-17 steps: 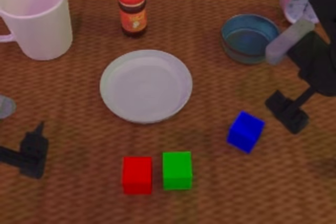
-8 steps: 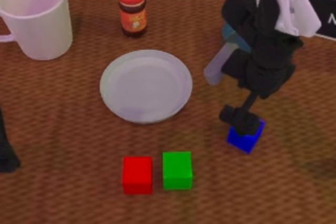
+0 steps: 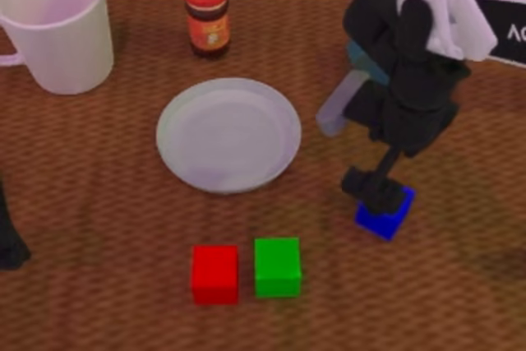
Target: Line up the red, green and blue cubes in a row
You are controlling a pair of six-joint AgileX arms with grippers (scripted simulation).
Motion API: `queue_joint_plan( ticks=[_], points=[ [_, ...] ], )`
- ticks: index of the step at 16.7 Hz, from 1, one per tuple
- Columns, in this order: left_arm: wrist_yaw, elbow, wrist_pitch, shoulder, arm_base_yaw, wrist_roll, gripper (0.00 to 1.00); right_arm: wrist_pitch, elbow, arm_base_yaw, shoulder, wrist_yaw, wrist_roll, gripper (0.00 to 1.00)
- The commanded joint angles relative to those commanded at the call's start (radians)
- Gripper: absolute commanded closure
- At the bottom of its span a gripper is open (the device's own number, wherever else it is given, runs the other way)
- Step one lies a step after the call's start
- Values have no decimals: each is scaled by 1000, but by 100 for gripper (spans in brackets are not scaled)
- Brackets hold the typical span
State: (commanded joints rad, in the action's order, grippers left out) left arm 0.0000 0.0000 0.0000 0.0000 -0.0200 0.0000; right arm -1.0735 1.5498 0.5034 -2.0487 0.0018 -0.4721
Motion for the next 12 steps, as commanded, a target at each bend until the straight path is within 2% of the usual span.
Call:
queue_joint_plan(
  ticks=[6,12],
  points=[
    [0,0,0,0,0,0,0,225,-125,3,-89,1,3,0],
    [0,0,0,0,0,0,0,258,-148,4,-109,1,4,0]
  ],
)
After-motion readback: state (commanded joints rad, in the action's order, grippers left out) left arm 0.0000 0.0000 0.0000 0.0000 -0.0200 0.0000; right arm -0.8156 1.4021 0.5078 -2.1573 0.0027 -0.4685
